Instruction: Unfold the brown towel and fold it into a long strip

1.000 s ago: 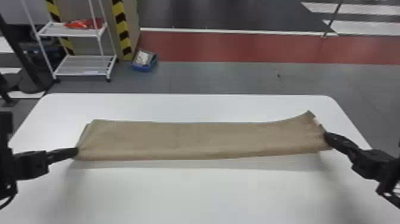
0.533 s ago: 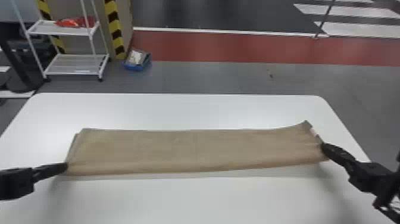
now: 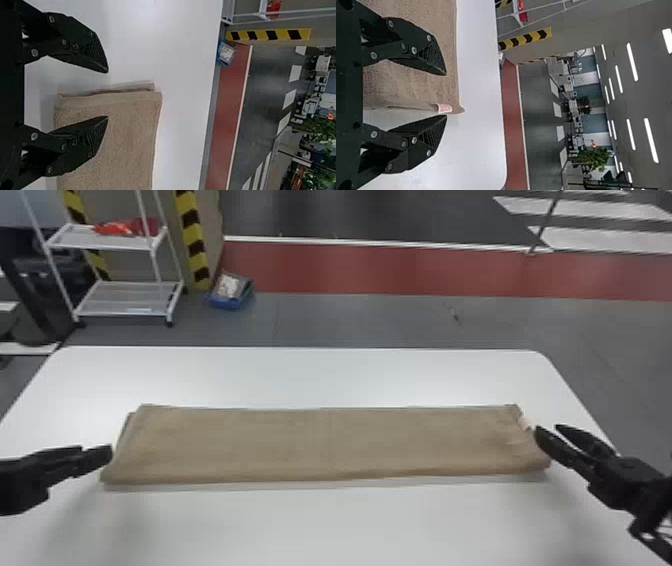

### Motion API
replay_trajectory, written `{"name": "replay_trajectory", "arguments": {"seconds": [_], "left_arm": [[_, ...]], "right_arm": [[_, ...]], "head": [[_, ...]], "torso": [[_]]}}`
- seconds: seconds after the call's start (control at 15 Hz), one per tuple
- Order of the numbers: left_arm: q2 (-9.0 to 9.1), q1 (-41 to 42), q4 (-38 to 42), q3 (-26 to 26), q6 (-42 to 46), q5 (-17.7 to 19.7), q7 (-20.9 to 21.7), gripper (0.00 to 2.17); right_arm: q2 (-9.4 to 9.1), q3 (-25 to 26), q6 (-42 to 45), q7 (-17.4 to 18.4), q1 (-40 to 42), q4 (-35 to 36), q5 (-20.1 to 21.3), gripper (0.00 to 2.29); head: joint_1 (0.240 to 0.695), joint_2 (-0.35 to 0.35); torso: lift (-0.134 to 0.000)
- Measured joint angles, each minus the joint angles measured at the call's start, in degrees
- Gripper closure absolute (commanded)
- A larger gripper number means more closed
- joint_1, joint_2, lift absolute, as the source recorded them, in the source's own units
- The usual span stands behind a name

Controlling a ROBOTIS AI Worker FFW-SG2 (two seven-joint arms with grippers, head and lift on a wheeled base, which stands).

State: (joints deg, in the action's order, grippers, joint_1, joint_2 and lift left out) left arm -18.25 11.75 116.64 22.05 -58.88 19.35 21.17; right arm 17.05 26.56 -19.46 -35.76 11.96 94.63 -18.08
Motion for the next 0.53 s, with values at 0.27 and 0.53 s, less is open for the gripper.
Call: {"name": "replay_trajectory", "arguments": {"seconds": [0.27, 0.53], "left_arm": [[1.25, 2.02, 3.48, -0.51, 6.22, 0.02, -3.72, 0.08], [3.84, 4.3, 4.42, -9.23, 20.06, -3.19, -9.82, 0.08]], "right_arm": [[-0.05, -0.63, -5.34, 1.06, 0.03, 7.16, 0.91, 0.05], [-1.97, -6.86, -12.69, 3.79, 1.02, 18.77, 3.05, 0.05]], "head": [[0.695, -0.048], [0.695, -0.022]], "torso": [[-0.125], [-0.125]]}}
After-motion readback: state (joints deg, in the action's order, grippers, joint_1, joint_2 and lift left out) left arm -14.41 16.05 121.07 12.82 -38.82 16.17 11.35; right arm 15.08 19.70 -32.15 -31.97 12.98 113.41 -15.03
